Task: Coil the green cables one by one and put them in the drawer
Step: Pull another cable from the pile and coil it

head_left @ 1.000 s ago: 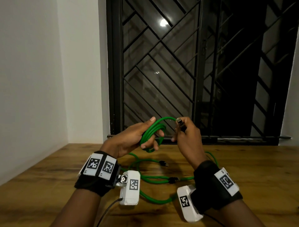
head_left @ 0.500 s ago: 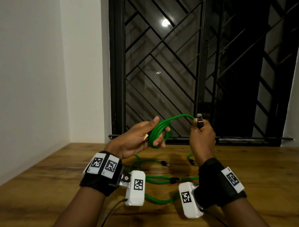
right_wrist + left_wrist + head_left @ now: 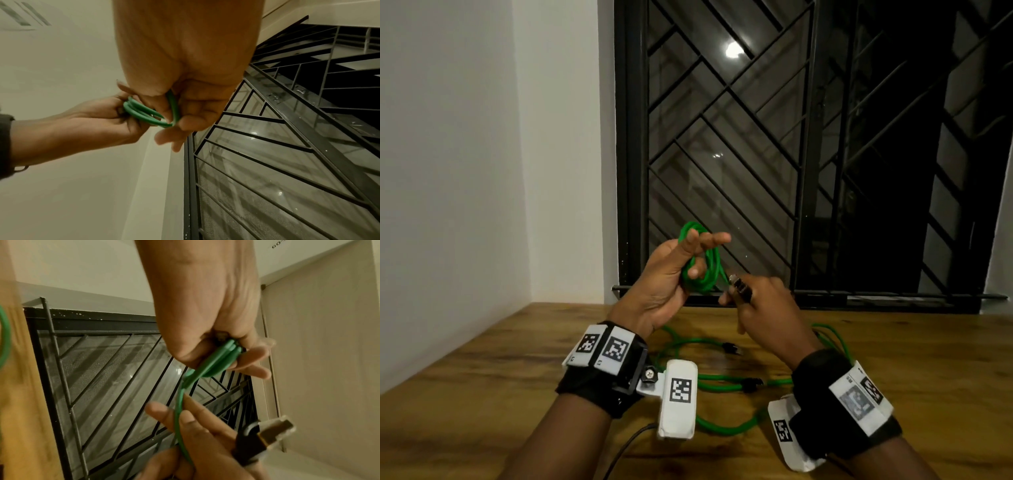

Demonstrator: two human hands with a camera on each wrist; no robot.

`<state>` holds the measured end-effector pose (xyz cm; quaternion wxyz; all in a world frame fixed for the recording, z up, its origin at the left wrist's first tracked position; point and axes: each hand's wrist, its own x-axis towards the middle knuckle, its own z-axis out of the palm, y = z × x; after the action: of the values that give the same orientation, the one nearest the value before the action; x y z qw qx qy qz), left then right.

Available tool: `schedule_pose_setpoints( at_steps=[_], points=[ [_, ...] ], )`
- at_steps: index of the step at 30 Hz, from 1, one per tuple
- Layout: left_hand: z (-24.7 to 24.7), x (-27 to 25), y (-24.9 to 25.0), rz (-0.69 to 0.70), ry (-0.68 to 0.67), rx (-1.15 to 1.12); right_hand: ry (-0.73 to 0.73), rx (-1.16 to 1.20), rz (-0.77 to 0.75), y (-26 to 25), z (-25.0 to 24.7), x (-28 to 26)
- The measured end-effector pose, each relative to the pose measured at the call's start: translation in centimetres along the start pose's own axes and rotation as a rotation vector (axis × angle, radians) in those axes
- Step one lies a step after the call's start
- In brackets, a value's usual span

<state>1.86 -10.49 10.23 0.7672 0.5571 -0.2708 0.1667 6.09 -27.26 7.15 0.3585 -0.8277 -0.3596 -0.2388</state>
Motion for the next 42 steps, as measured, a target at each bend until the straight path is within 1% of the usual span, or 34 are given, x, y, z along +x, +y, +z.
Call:
schedule_pose_setpoints(
  at_steps=[2, 3, 4, 6, 8, 9, 11, 13, 14, 16, 18, 20, 22, 26, 30, 35, 37, 40, 42],
  points=[
    [0.1, 0.2, 0.0, 0.025, 0.141, -0.026, -0.061, -0.017, -0.042, -0.3, 0.4, -0.1],
    [0.1, 0.3, -0.1, 0.036, 0.186, -0.048, -0.089, -0.046, -0.079, -0.5, 0.7, -0.2],
    [0.1, 0.4, -0.2, 0.043, 0.212, -0.078, -0.107, -0.061, -0.113, -0.7, 0.9, -0.3],
    [0.0, 0.4, -0.2, 0.050, 0.249, -0.127, -0.072, -0.024, -0.152, -0.8, 1.0, -0.2],
    [0.0, 0.4, -0.2, 0.052, 0.270, -0.086, -0.014, 0.043, -0.197, -1.0, 0.8, -0.1],
    [0.2, 0.4, -0.3, 0.047, 0.267, -0.021, -0.018, 0.062, -0.213, -1.2, 0.7, -0.2],
    [0.7, 0.3, -0.5, 0.040, 0.222, 0.108, -0.056, 0.106, -0.252, -1.1, 0.7, -0.2],
    [0.9, 0.3, -0.7, 0.033, 0.192, 0.171, -0.081, 0.149, -0.285, -0.8, 1.0, -0.1],
    [0.8, 0.3, -0.7, 0.036, 0.188, 0.190, -0.061, 0.156, -0.308, -0.8, 1.1, 0.0],
    [0.6, 0.5, -0.9, 0.035, 0.200, 0.227, 0.054, 0.157, -0.359, -0.7, 1.0, 0.1],
    [0.6, 0.4, -1.0, 0.016, 0.186, 0.232, 0.148, 0.179, -0.364, -0.8, 0.8, 0.2],
    [0.9, 0.2, -1.1, 0.016, 0.155, 0.207, 0.161, 0.239, -0.348, -0.9, 0.9, 0.2],
    [1.0, 0.2, -1.1, 0.029, 0.158, 0.192, 0.180, 0.304, -0.301, -1.0, 0.9, 0.2],
    [0.6, 0.3, -1.2, 0.057, 0.126, 0.313, 0.209, 0.440, -0.218, -1.0, 0.8, 0.2],
    [0.9, 0.2, -1.5, 0.055, 0.075, 0.371, 0.234, 0.449, -0.207, -0.9, 0.8, 0.2],
    [1.3, -0.2, -1.2, 0.047, -0.021, 0.376, 0.261, 0.403, -0.229, -0.6, 0.9, 0.1],
    [1.3, -0.3, -1.1, 0.051, -0.046, 0.380, 0.287, 0.424, -0.193, -0.7, 1.0, 0.1],
    [1.5, -0.4, -1.4, 0.024, -0.156, 0.438, 0.347, 0.503, -0.111, -0.6, 0.7, 0.1],
    [1.7, -0.4, -1.6, -0.005, -0.198, 0.488, 0.359, 0.552, -0.065, -0.4, 0.5, 0.1]
  ],
)
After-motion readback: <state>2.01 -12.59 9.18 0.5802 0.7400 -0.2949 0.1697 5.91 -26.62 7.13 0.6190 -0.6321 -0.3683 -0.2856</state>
